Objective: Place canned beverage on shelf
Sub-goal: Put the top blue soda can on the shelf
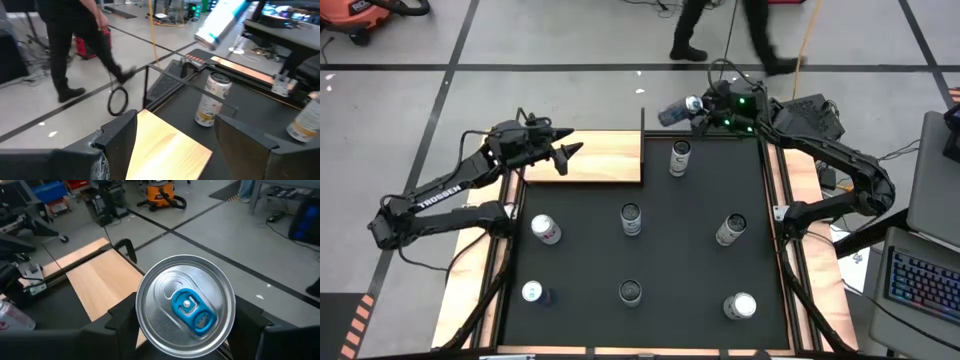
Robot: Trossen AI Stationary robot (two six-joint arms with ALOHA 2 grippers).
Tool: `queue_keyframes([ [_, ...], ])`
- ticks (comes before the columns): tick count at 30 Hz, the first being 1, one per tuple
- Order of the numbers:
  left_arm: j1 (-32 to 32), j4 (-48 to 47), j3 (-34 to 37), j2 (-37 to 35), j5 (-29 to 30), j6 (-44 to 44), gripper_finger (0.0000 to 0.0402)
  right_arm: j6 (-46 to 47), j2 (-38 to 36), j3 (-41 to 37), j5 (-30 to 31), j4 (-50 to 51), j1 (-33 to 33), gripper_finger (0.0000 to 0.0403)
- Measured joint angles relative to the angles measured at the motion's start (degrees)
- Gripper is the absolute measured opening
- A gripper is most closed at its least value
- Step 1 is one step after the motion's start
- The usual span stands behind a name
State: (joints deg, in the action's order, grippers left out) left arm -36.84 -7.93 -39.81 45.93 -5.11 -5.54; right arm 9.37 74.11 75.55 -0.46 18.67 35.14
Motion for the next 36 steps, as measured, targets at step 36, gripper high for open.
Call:
queue_keyframes([
  [36,-6.49,20.39,-7.76,24.78,-28.21,13.87,0.0267,0.84,5.28,0.02,-7.34,-14.05,-8.69,0.0204],
])
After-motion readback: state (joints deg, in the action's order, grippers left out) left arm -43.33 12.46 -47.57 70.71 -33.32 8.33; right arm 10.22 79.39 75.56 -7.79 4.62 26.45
